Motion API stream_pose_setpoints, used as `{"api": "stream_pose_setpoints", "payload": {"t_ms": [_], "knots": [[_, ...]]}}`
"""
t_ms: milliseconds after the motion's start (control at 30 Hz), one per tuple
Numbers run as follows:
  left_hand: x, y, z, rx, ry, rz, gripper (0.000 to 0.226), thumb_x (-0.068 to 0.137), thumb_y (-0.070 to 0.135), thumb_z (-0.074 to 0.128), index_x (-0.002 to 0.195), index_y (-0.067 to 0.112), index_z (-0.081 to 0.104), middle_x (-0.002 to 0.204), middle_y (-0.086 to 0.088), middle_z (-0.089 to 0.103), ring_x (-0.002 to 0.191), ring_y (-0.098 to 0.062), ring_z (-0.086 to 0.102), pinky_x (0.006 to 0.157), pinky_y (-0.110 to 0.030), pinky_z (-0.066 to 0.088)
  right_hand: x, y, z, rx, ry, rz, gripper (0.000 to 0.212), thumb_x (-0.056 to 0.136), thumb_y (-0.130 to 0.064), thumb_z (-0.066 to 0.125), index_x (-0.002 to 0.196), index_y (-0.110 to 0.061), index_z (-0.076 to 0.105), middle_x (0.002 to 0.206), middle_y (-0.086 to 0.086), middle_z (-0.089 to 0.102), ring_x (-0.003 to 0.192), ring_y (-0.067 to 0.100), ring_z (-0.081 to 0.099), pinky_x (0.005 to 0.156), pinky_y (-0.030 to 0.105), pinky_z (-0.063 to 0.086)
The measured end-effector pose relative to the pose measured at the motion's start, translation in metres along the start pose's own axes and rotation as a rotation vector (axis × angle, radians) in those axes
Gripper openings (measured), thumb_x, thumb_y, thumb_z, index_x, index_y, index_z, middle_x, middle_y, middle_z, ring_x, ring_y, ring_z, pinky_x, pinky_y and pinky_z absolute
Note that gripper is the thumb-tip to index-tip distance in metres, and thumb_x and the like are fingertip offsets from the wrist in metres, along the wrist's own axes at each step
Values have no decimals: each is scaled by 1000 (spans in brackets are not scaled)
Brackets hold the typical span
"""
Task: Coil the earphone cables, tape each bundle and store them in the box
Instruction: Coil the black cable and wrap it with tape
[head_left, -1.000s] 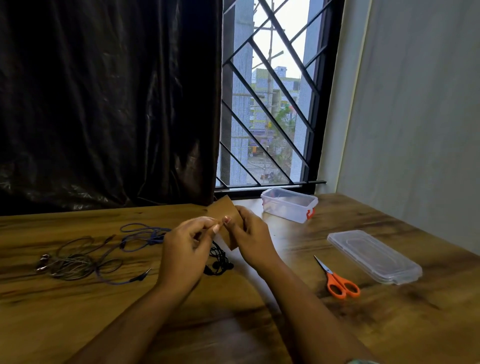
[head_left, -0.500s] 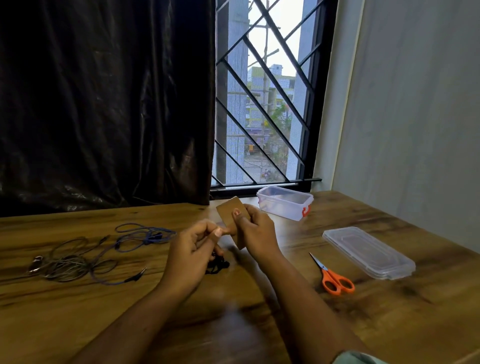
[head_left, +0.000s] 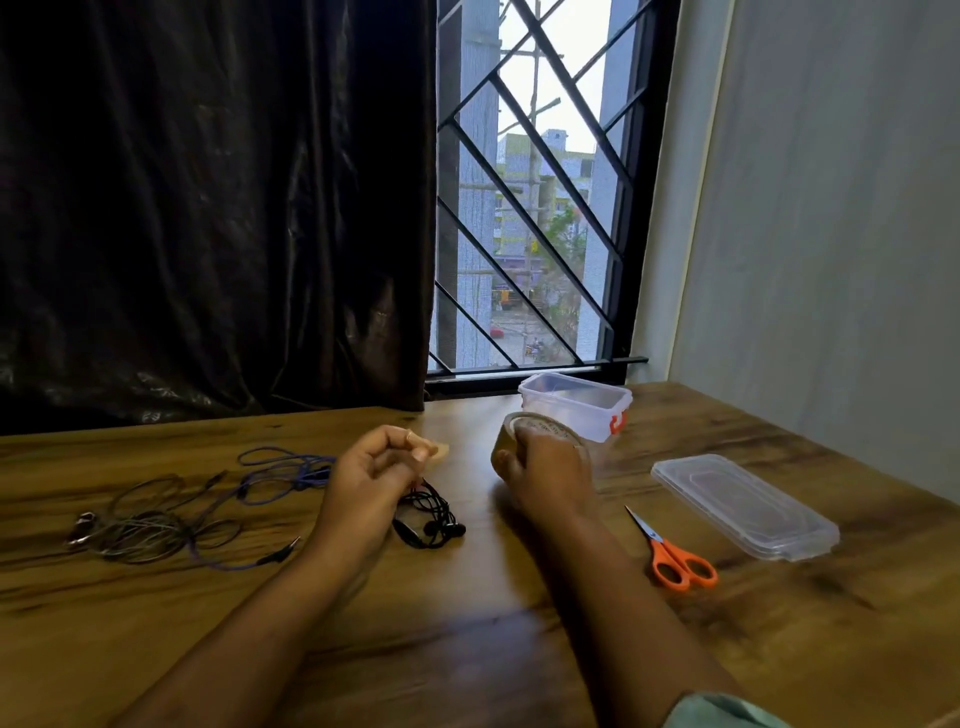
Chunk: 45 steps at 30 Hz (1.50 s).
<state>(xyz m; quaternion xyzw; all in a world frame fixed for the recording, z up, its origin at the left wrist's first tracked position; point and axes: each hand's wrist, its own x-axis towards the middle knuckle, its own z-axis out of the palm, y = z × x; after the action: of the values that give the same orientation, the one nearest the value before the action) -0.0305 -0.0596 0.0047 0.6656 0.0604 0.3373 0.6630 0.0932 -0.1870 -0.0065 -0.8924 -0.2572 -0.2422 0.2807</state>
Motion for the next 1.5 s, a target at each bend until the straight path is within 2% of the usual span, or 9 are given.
{"api": "stream_pose_setpoints", "payload": {"t_ms": [100,333,433,600,700,800,1000,1333,1500], "knots": [[1,0,-2,6,13,-10,12,84,-5,60,81,7,60,91,-10,68,86,-14,63,79,-21,51,-1,-1,2,-127,-65,-27,9,87,-28,53,88,-22,60,99,5,69,98,26,61,88,34,37],[2,-3,-1,-16,-17,-30,21,77,-15,63,84,2,54,91,-15,64,82,-13,65,76,-18,54,0,-7,3,-157,-66,-1,37,86,-35,61,121,-23,57,126,1,57,114,25,53,98,37,35],[3,-5,-5,13,-7,-28,26,75,-18,63,87,3,52,92,-13,63,79,-13,65,73,-19,55,-2,-26,-4,263,-16,22,31,90,-32,61,119,-23,60,111,-3,60,101,16,57,87,32,44],[2,-9,-7,67,-12,-11,28,74,-16,65,89,5,52,88,-4,68,73,-12,69,64,-24,58,-15,-54,-4,866,-297,-45,18,89,-19,66,106,-13,64,75,-6,61,60,-6,56,59,10,44],[2,-10,-7,53,-42,2,30,75,-18,62,95,0,50,71,10,70,66,-3,68,58,-17,55,-17,-54,-1,881,-343,-49,18,86,-12,68,103,-14,66,74,-7,61,65,-1,59,64,15,50],[2,-14,-8,62,-40,-42,35,74,-16,66,98,5,51,67,-2,71,69,-16,69,64,-28,57,-14,-49,4,833,-292,-43,14,86,-4,66,96,-14,68,78,-4,64,73,7,62,68,18,52],[2,-20,-6,122,-4,-18,41,79,-9,65,87,31,64,103,-12,66,88,-23,69,80,-48,57,-11,-42,4,782,-245,-41,10,85,-5,67,92,-12,71,80,-3,66,70,1,59,66,10,49],[-3,-17,3,232,112,68,15,82,13,69,96,19,71,89,2,70,85,-14,65,76,-33,56,-9,-25,3,748,-222,-21,10,81,-29,68,74,-35,65,94,2,64,77,17,56,69,29,45],[-11,-17,13,271,30,79,23,84,13,68,97,31,69,83,8,71,68,-6,60,69,-31,54,-17,-9,-5,734,-176,-48,27,90,-7,60,81,-32,63,71,-11,57,67,0,51,62,12,38]]}}
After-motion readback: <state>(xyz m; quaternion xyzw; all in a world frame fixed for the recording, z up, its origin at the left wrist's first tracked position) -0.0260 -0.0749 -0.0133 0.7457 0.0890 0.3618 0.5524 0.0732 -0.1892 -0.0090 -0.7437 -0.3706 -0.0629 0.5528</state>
